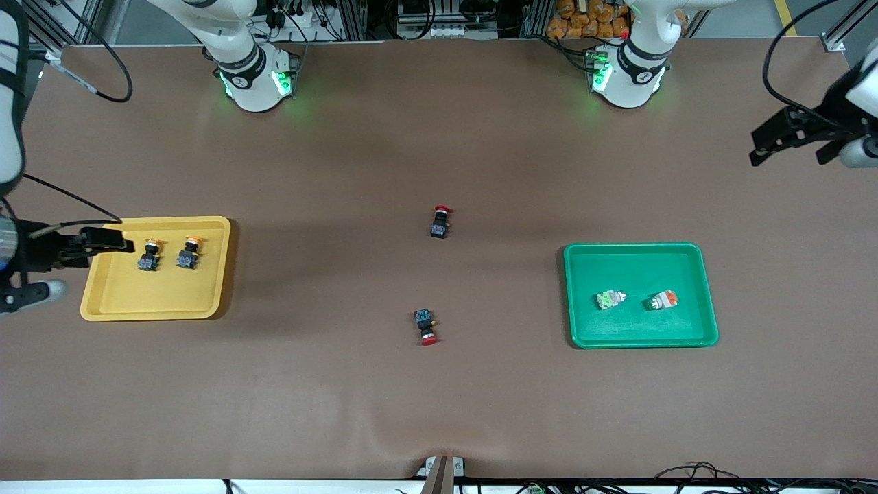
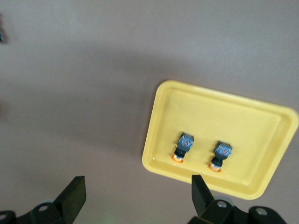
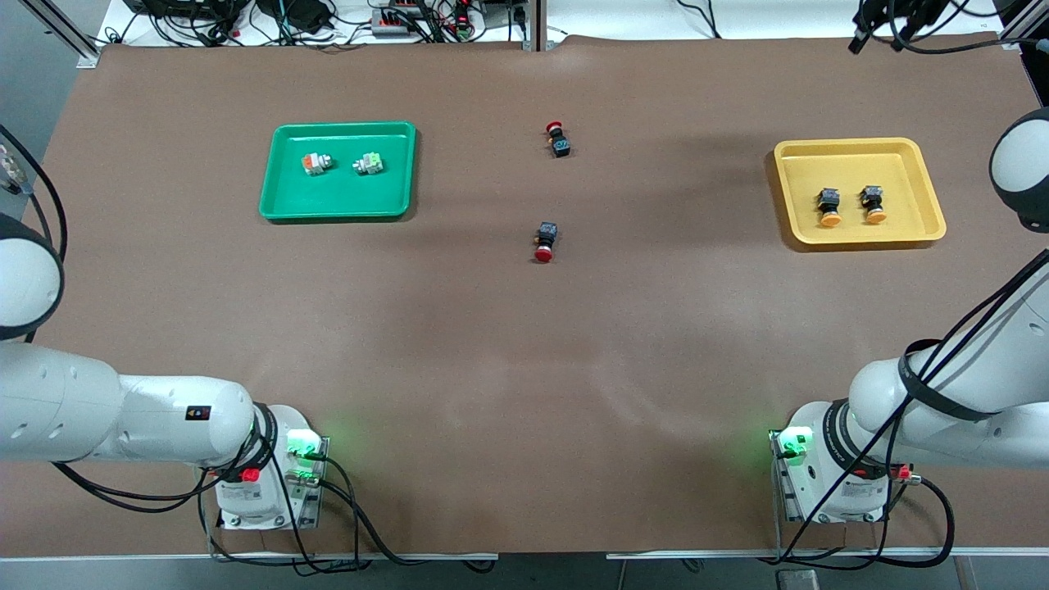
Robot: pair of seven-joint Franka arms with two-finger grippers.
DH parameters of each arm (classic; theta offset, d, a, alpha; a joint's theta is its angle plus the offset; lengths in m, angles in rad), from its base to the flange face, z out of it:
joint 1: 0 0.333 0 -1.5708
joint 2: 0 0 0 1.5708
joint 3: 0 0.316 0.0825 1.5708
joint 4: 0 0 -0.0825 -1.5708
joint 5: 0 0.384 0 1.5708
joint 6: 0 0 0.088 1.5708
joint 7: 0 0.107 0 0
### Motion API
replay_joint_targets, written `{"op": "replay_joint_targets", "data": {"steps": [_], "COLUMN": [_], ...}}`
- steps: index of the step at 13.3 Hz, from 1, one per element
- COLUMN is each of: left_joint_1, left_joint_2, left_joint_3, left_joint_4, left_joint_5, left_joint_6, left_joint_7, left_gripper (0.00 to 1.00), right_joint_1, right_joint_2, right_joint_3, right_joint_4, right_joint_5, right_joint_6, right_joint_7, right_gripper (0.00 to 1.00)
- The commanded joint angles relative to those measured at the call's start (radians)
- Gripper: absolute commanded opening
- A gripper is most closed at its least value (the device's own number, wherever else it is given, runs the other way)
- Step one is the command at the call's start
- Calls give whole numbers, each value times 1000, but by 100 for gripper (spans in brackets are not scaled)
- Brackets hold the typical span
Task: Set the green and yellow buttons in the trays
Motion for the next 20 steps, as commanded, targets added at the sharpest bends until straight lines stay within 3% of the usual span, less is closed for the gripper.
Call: {"op": "replay_joint_targets", "data": {"steps": [1,3,6,8,10,12,13,15,17,20], "left_joint_1": [7,10,11,10,11,11,11,16,16,16], "left_joint_2": [-44,-44,-44,-43,-50,-53,-58,-59,-56,-61], "left_joint_3": [-17,-25,-24,-25,-25,-25,-25,-24,-24,-24], "left_joint_4": [-40,-36,-40,-39,-46,-54,-57,-71,-69,-69], "left_joint_5": [-5,-5,-2,-2,-2,-2,-2,-2,0,0], "left_joint_6": [5,12,14,15,15,15,15,15,28,23], "left_joint_7": [-3,-1,-1,-6,-17,-18,-17,-17,-17,-18], "left_gripper": [100,100,100,100,100,100,100,100,100,100], "right_joint_1": [42,81,111,154,162,154,154,141,67,49], "right_joint_2": [15,2,-58,-136,-297,-467,-523,-529,-510,-500], "right_joint_3": [-1,-1,15,40,37,32,31,29,14,14], "right_joint_4": [101,132,132,112,-97,-379,-464,-474,-429,-394], "right_joint_5": [-34,-34,-19,-45,-54,-47,-40,-36,80,56], "right_joint_6": [-23,-55,-136,-180,-141,29,66,66,57,22], "right_joint_7": [7,129,515,601,635,653,662,662,655,653], "right_gripper": [100,100,100,100,100,100,100,100,100,100]}}
